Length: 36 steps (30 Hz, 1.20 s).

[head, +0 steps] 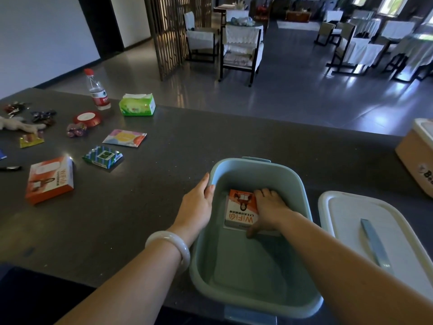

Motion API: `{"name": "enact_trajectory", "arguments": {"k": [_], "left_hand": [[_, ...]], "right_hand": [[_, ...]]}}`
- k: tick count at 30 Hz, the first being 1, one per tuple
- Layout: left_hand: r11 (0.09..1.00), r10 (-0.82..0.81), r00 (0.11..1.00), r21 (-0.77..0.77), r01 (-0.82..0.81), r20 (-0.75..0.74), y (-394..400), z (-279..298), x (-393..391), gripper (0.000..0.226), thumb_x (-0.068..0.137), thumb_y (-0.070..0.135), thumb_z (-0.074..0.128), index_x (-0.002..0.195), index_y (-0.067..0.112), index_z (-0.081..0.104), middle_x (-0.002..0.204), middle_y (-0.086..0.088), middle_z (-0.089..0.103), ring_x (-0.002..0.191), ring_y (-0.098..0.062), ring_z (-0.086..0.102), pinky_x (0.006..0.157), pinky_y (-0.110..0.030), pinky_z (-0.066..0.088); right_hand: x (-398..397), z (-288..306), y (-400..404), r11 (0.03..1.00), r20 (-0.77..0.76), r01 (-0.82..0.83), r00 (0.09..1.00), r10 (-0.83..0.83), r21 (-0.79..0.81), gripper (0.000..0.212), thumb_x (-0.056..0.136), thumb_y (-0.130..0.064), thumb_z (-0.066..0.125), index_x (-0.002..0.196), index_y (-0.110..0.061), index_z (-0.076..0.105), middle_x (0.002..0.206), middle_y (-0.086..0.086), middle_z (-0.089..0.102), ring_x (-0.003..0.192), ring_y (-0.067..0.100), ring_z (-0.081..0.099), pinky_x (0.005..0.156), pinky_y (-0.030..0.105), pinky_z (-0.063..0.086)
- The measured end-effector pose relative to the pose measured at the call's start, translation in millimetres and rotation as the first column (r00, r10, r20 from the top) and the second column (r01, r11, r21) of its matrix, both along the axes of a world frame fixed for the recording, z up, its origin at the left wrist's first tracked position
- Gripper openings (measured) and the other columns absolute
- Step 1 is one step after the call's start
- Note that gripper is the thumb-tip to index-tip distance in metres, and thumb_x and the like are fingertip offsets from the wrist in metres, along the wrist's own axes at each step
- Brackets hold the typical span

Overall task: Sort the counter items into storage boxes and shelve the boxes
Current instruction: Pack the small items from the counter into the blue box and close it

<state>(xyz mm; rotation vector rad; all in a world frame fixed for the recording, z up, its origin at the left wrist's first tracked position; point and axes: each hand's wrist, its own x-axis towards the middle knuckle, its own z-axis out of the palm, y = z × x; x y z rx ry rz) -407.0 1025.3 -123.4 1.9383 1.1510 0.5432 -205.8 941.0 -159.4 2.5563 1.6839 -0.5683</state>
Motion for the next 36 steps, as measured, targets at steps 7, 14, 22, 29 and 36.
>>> {"name": "enact_trajectory", "arguments": {"k": [7,14,22,29,36], "left_hand": [[1.000,-0.003,1.000,-0.005,0.003,-0.001,-0.6,1.9,-0.3,0.049,0.102,0.040,0.036,0.149,0.028,0.031,0.144,0.001,0.048,0.111,0.000,0.055,0.083,-0.002,0.030],[1.000,0.010,1.000,-0.007,-0.010,-0.004,1.1,-2.5,0.1,0.049,0.102,0.041,0.037,0.149,0.030,0.031,0.145,0.000,0.048,0.126,-0.015,0.050,0.090,-0.016,0.032],[1.000,0.011,1.000,0.005,-0.011,-0.021,3.1,-7.2,2.1,0.049,0.102,0.042,0.036,0.149,0.029,0.031,0.145,-0.001,0.047,0.130,-0.018,0.047,0.091,-0.019,0.031],[1.000,0.018,0.999,-0.004,-0.018,-0.029,3.5,-5.9,2.7,0.049,0.102,0.042,0.035,0.149,0.031,0.030,0.144,-0.001,0.048,0.127,-0.017,0.050,0.088,-0.019,0.034],[0.999,-0.015,0.998,0.042,0.018,-0.060,3.7,-2.4,2.3,0.049,0.102,0.039,0.036,0.148,0.024,0.034,0.143,-0.003,0.050,0.129,-0.018,0.049,0.091,-0.018,0.032]], "right_hand": [[0.1,0.1,0.0,1.000,0.002,-0.005,1.000,0.005,-0.010,0.112,0.036,-0.066,0.081,0.129,-0.027,0.031,0.124,-0.004,0.037,0.116,0.018,0.036,0.107,0.040,0.032],[-3.2,8.0,-2.0,1.000,-0.001,0.000,1.000,0.000,-0.024,0.110,0.044,-0.060,0.084,0.132,-0.023,0.031,0.129,-0.001,0.036,0.120,0.021,0.034,0.109,0.040,0.030],[-8.3,14.9,-4.9,1.000,0.005,0.011,1.000,-0.011,-0.017,0.111,0.047,-0.058,0.085,0.136,-0.021,0.029,0.132,0.001,0.033,0.124,0.023,0.033,0.111,0.040,0.027],[-11.3,20.1,-6.9,0.999,0.019,0.003,1.000,-0.002,-0.042,0.125,0.043,-0.065,0.083,0.142,-0.021,0.021,0.137,0.002,0.029,0.129,0.025,0.028,0.113,0.040,0.023],[-16.9,44.8,-14.1,1.000,0.028,0.002,1.000,-0.001,-0.019,0.111,0.060,-0.061,0.078,0.145,-0.015,0.024,0.140,0.006,0.027,0.131,0.026,0.027,0.112,0.043,0.029]]}}
